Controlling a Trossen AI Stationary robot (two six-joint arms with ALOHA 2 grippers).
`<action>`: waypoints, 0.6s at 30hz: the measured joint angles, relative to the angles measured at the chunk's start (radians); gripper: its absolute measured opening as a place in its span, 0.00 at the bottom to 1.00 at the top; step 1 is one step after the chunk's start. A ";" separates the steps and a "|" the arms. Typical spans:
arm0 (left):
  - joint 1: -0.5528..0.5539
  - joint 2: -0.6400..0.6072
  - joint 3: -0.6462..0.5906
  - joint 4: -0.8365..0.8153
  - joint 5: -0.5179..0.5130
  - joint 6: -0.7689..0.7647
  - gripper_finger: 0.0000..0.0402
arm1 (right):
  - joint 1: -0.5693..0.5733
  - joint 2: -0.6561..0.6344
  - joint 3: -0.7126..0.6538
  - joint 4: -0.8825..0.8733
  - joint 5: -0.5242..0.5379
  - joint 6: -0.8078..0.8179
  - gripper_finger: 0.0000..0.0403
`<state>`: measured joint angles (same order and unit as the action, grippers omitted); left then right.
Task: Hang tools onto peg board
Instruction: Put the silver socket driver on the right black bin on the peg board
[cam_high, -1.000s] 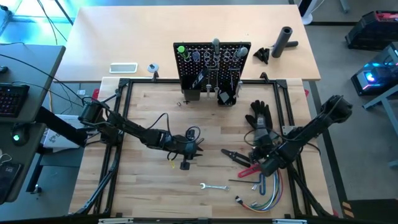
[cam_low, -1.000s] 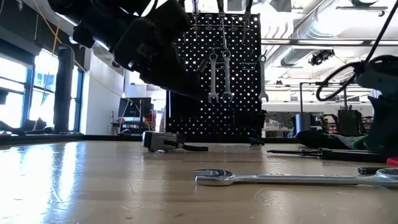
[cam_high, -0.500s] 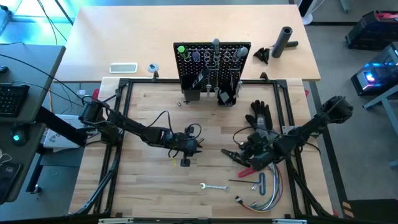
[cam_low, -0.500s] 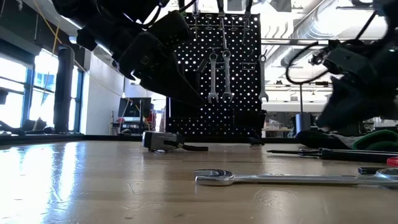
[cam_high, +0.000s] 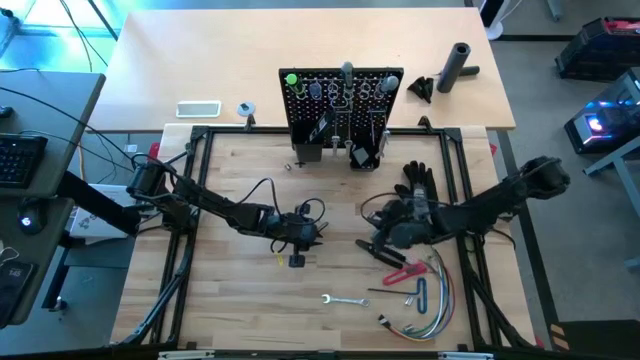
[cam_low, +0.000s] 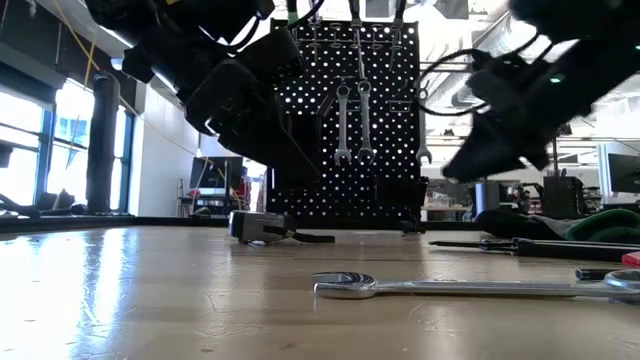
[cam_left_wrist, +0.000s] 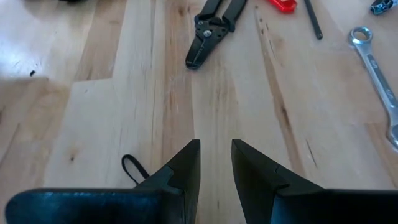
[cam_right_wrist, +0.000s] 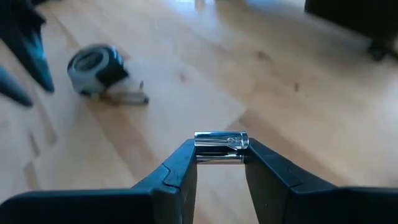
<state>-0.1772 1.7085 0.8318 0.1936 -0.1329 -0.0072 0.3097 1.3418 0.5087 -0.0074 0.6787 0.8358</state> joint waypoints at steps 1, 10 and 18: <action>-0.001 0.000 0.000 0.000 0.000 -0.002 0.21 | -0.021 0.000 0.000 0.026 -0.002 -0.040 0.26; -0.001 0.000 0.000 0.015 0.000 -0.026 0.21 | -0.216 0.000 0.000 0.229 -0.004 -0.348 0.26; -0.001 0.000 0.000 0.022 0.000 -0.027 0.21 | -0.353 -0.001 0.000 0.349 -0.048 -0.497 0.26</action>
<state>-0.1780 1.7084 0.8318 0.2157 -0.1329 -0.0338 -0.0434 1.3411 0.5091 0.3419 0.6309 0.3393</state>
